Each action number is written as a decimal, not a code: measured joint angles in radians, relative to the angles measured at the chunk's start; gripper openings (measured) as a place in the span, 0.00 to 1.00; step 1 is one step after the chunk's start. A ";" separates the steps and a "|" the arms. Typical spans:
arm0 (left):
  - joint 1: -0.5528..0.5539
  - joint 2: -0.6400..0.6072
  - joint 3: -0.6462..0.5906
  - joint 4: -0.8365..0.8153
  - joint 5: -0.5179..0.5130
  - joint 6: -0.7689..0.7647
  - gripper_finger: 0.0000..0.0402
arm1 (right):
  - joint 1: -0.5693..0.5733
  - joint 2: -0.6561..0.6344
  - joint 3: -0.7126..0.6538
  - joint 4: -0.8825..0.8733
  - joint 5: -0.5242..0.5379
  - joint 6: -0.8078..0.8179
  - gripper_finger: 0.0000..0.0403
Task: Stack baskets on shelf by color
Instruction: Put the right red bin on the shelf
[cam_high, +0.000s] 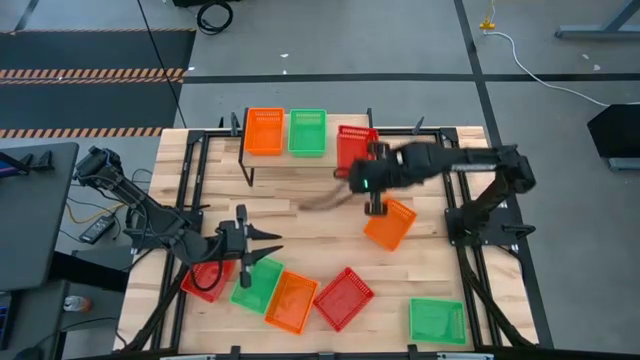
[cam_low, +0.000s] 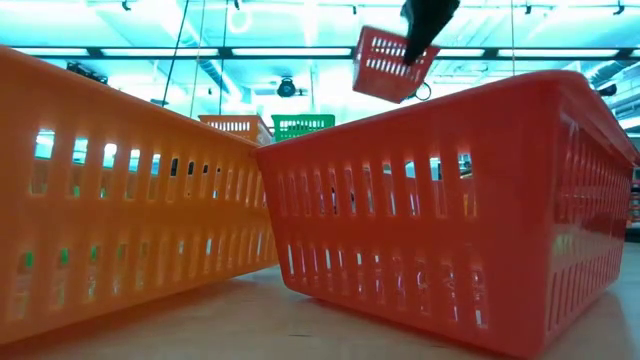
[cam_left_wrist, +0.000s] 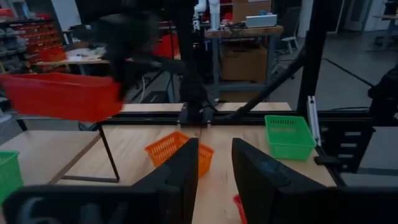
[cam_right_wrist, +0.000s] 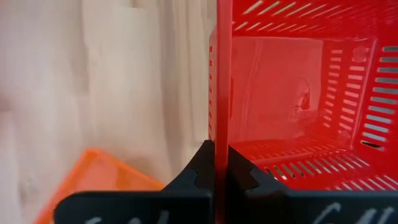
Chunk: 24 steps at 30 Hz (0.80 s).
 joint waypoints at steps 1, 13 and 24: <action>0.000 0.000 0.000 -0.007 0.001 -0.012 0.26 | -0.040 0.000 0.000 0.004 -0.023 -0.036 0.02; 0.021 0.000 0.000 0.008 0.000 -0.007 0.26 | -0.295 0.022 0.001 0.192 -0.200 -0.277 0.02; 0.041 0.000 0.000 0.007 0.002 -0.012 0.26 | -0.342 0.101 0.001 0.172 -0.173 -0.251 0.02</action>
